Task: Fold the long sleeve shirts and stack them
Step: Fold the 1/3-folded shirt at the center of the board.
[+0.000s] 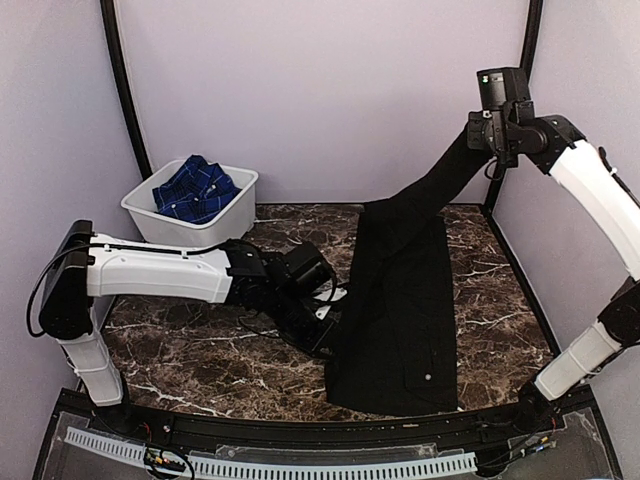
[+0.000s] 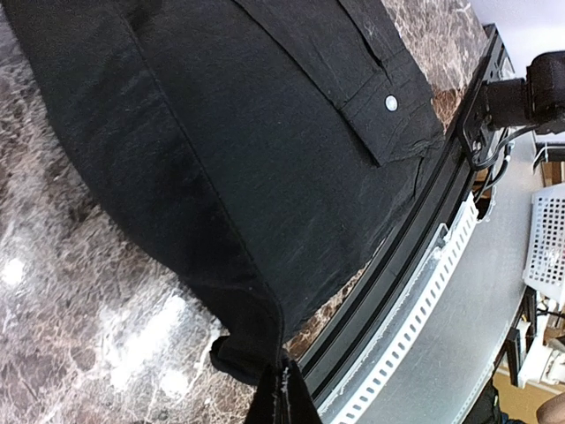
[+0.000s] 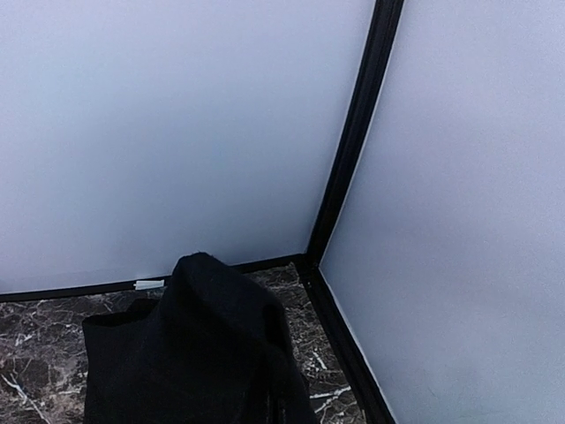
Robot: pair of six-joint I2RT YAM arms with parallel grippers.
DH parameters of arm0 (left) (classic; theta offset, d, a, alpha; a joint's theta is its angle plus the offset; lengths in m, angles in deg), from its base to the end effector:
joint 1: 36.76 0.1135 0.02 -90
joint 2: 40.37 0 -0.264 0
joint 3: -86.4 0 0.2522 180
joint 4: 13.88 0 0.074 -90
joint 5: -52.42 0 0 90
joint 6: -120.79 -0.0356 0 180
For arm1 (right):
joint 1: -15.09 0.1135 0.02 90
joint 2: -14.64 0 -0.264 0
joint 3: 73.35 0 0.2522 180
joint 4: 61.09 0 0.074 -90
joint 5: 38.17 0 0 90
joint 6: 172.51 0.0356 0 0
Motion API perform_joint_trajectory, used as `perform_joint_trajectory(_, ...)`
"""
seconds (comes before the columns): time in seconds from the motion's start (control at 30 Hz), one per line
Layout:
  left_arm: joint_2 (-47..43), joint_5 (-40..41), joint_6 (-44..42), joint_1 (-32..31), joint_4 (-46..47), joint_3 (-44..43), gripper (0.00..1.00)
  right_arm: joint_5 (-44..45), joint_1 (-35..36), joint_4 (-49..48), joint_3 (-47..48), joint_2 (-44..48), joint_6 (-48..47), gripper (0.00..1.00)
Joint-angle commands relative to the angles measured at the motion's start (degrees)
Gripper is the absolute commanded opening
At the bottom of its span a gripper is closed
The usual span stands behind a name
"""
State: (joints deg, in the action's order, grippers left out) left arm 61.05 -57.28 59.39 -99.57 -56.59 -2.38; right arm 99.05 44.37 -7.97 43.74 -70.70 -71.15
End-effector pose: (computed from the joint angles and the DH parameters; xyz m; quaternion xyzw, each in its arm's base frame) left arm 0.1627 -0.3430 0.2286 0.3253 0.8840 -0.3241 0.0880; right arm 0.2783 0.1261 0.4736 0.1052 0.7827 -0.1308 0.5993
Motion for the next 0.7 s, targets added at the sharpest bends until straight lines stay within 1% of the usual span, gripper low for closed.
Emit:
perform_joint_trajectory(0.0,2.74,-1.37,-4.79,-1.31,-5.41,-4.58,0.00,6.82,-0.93,2.06,-1.80,2.74,0.10,0.00)
perform_joint_trajectory(0.2,6.64,-2.93,-6.79,-2.85,-6.92,-8.27,0.00,5.88,-1.15,4.12,-4.36,3.96,2.78,0.00)
perform_joint_trajectory(0.33,9.01,-3.36,-7.43,-3.53,-7.50,-10.02,0.00,3.67,-1.16,4.96,-5.59,5.23,4.73,0.00)
perform_joint_trajectory(0.67,13.11,-5.84,-9.41,-4.47,-8.14,-14.28,0.00,0.94,-1.13,4.22,-7.38,8.47,5.30,0.00)
